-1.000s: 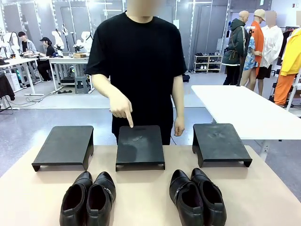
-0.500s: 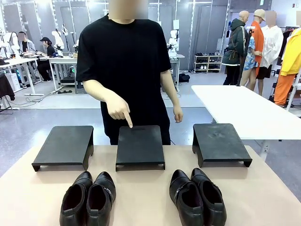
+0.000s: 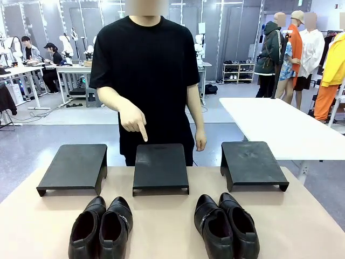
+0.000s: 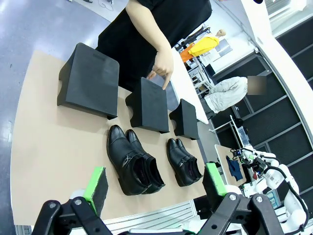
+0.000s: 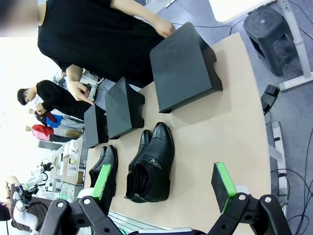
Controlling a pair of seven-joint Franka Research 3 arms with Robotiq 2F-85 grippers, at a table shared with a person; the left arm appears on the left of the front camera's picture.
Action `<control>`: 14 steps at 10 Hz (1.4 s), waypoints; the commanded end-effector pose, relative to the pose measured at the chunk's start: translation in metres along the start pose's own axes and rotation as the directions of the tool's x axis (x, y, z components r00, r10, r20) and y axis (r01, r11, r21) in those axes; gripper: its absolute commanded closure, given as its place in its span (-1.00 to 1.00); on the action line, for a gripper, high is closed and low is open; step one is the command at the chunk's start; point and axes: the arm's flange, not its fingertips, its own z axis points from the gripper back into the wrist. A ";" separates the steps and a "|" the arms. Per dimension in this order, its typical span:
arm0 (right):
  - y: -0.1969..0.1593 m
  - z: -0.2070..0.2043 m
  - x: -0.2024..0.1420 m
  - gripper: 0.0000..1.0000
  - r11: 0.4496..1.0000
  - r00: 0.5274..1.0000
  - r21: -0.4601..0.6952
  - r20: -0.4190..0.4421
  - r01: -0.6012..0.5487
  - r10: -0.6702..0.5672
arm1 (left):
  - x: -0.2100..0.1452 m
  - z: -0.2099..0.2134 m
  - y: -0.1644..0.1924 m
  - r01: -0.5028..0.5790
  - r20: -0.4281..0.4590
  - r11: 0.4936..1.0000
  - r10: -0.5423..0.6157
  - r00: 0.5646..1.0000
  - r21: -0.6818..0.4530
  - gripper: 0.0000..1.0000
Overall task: Place the shoes on the stand as instructed by the person.
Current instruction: Pick up one pair of Shoes and place it on the Shoes Stand indicated by the person.
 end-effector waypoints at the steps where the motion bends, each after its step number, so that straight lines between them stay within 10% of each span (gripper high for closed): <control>1: -0.002 0.002 0.001 -1.00 1.000 1.000 0.004 0.005 0.003 -0.003 | 0.000 0.002 0.001 0.002 0.005 1.000 -0.002 1.000 -0.001 -1.00; 14: -0.002 0.002 0.001 -1.00 1.000 1.000 0.004 0.005 0.003 -0.003 | 0.000 0.000 0.000 0.000 0.000 1.000 0.000 1.000 0.000 -1.00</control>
